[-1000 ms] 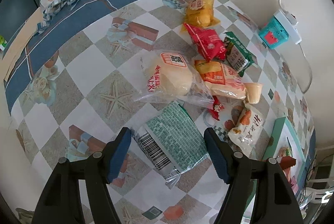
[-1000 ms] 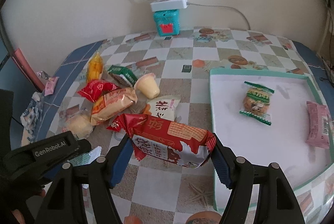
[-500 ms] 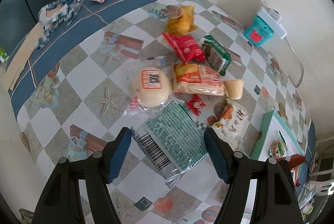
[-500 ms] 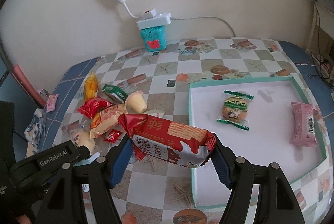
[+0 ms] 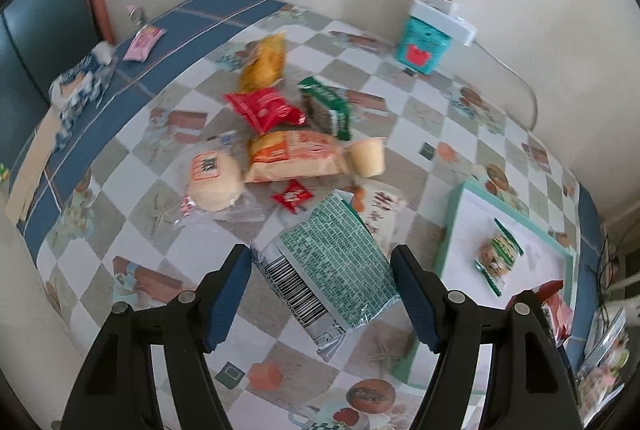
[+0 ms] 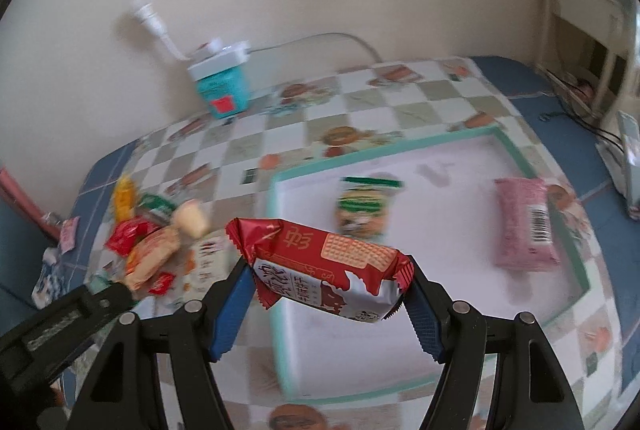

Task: Organize snacks
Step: 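Carry the red wafer pack and green-white bag over the tray with both grippers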

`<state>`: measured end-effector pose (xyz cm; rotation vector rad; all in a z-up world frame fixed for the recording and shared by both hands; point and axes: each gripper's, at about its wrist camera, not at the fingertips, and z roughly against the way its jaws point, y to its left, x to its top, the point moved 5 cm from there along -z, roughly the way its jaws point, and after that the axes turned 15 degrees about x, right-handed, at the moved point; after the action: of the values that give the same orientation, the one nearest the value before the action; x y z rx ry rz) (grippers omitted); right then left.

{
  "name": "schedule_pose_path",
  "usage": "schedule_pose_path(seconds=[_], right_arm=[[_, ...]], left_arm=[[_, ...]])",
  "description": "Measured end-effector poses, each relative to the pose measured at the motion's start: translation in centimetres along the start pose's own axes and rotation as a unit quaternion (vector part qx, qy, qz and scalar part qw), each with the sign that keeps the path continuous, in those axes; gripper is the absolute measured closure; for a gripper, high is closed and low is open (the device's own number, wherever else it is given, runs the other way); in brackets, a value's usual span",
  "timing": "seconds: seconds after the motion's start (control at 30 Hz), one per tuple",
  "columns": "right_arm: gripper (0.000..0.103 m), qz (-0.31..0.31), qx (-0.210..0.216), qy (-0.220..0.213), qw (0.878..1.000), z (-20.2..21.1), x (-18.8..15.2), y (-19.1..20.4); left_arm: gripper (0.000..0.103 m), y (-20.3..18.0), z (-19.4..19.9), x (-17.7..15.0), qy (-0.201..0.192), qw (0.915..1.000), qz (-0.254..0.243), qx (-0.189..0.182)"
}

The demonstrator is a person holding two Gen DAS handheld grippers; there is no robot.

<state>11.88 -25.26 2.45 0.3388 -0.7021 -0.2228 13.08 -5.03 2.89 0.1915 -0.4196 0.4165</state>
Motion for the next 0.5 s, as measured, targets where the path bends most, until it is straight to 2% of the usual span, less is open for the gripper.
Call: schedule_pose_path(seconds=[0.2, 0.5], right_arm=[[0.029, -0.06, -0.022, -0.007, 0.998, 1.6, 0.7, -5.4], [0.029, -0.12, -0.06, -0.012, 0.991, 3.6, 0.6, -11.1]], left_arm=[[0.03, -3.0, 1.6, -0.8, -0.014, 0.9994, -0.03, -0.012], [0.03, -7.6, 3.0, -2.7, -0.028, 0.9958, -0.082, -0.028]])
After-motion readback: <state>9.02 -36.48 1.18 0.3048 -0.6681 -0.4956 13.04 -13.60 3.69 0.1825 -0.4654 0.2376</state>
